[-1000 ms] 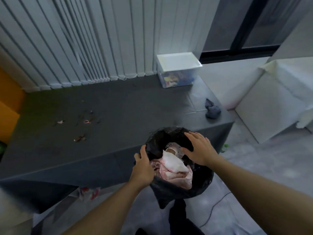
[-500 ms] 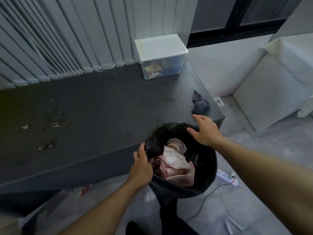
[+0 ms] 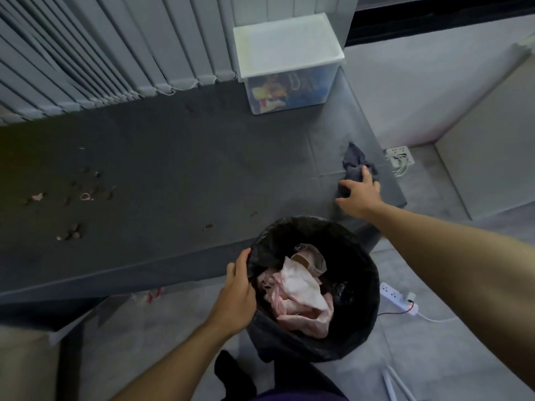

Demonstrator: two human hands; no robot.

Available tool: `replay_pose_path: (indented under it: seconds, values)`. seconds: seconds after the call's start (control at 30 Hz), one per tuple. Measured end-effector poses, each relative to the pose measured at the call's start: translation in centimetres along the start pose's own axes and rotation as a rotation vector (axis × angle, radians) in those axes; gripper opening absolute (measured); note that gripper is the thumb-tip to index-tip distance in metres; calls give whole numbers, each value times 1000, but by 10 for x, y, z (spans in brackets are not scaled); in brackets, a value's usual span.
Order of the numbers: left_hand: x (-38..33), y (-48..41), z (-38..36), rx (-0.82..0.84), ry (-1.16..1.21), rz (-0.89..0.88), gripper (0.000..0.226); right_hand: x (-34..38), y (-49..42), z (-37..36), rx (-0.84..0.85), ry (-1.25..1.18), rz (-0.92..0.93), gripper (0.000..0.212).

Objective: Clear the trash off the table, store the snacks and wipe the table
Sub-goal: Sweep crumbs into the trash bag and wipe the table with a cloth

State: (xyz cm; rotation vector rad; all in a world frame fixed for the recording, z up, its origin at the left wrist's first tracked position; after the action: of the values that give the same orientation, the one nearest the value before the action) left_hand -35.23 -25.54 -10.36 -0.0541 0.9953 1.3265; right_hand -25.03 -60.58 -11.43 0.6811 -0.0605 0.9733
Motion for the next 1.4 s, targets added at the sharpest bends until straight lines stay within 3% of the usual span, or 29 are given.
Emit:
replay_pose_path:
  seconds: [0.3, 0.43, 0.6, 0.8, 1.4]
  values:
    - [2, -1, -4, -26, -8, -14, 73, 17, -6, 20, -180, 59, 40, 41]
    - [5, 5, -2, -26, 17, -24, 73, 34, 3, 20, -167, -72, -13, 41]
    - [27, 20, 11, -71, 55, -28, 73, 66, 27, 19, -215, -184, 36, 22]
    - [76, 53, 32, -111, 189, 62, 74, 136, 61, -5, -150, -206, 229, 24]
    - [225, 166, 119, -428, 402, 338, 81, 334, 176, -153, 152, -112, 482, 29]
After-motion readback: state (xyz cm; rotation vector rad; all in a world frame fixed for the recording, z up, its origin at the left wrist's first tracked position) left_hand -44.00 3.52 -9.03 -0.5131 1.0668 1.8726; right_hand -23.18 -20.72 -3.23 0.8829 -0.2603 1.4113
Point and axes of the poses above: each hand's wrist, its own y-axis away from the middle knuckle, its own z-axis out of the back of the hand, x = y × z, the point moved 7 cm from there along -y, towards the middle knuckle, and after that the axes turned 3 degrees about -y, right-handed, at the moved point
